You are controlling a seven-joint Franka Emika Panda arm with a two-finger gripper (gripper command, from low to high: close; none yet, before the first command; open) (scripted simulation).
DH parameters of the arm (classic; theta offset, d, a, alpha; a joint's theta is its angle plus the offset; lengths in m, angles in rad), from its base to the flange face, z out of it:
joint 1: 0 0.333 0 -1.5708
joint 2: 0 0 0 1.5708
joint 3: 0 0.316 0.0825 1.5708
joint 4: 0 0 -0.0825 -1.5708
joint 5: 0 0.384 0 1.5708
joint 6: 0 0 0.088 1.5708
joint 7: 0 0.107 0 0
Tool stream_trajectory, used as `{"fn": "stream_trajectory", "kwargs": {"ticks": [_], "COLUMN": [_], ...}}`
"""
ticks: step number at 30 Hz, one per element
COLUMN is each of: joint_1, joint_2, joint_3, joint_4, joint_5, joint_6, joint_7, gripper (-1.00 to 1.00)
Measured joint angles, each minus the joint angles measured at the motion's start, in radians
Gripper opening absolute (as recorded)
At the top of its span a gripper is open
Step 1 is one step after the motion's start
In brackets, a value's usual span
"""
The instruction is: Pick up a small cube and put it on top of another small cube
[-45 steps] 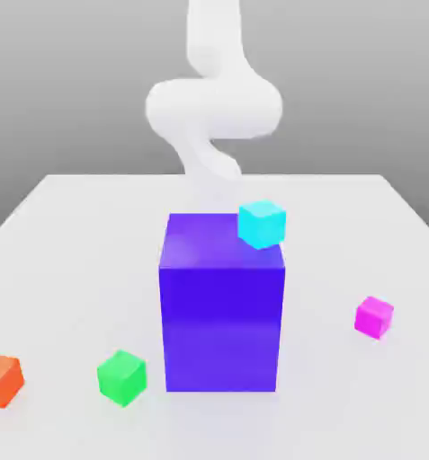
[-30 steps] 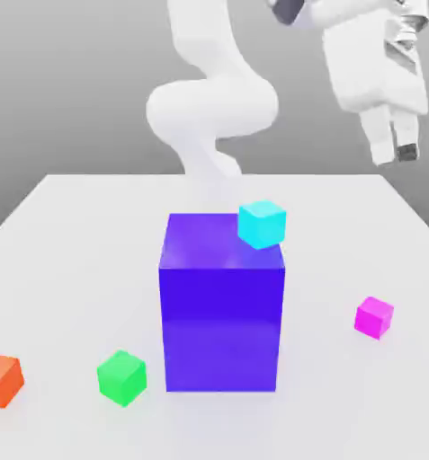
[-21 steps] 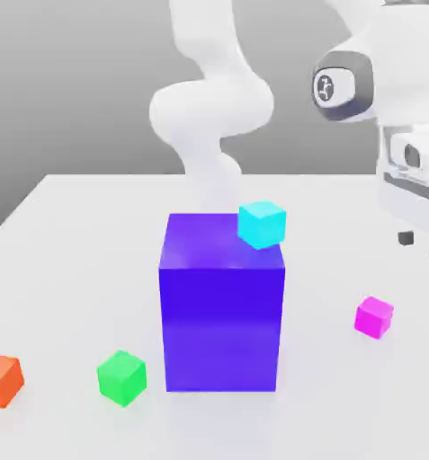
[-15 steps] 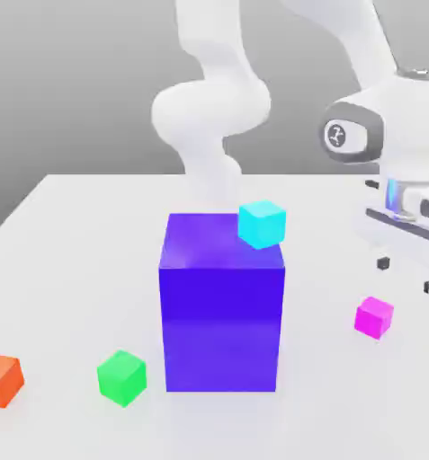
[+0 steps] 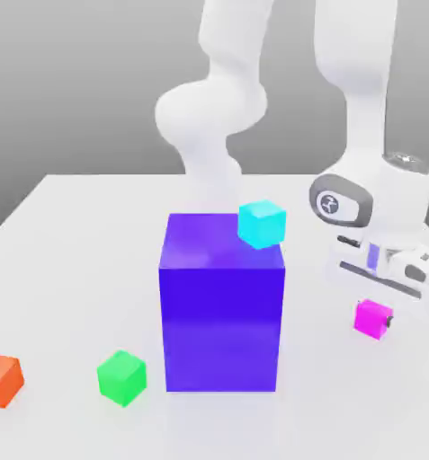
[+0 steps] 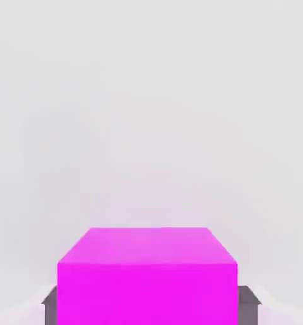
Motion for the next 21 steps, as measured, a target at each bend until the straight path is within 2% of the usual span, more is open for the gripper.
{"fn": "stream_trajectory", "kwargs": {"ticks": [2,10,21], "joint_1": [0.0,-0.011,-0.221], "joint_2": [-0.003,-0.245,-0.285], "joint_3": [0.0,0.039,-0.053], "joint_4": [-0.001,-0.022,0.067], "joint_5": [0.0,0.071,0.123], "joint_6": [-0.002,-0.196,-0.255], "joint_7": [0.0,-0.046,0.381], "gripper": [-1.0,-1.0,-1.0]}}
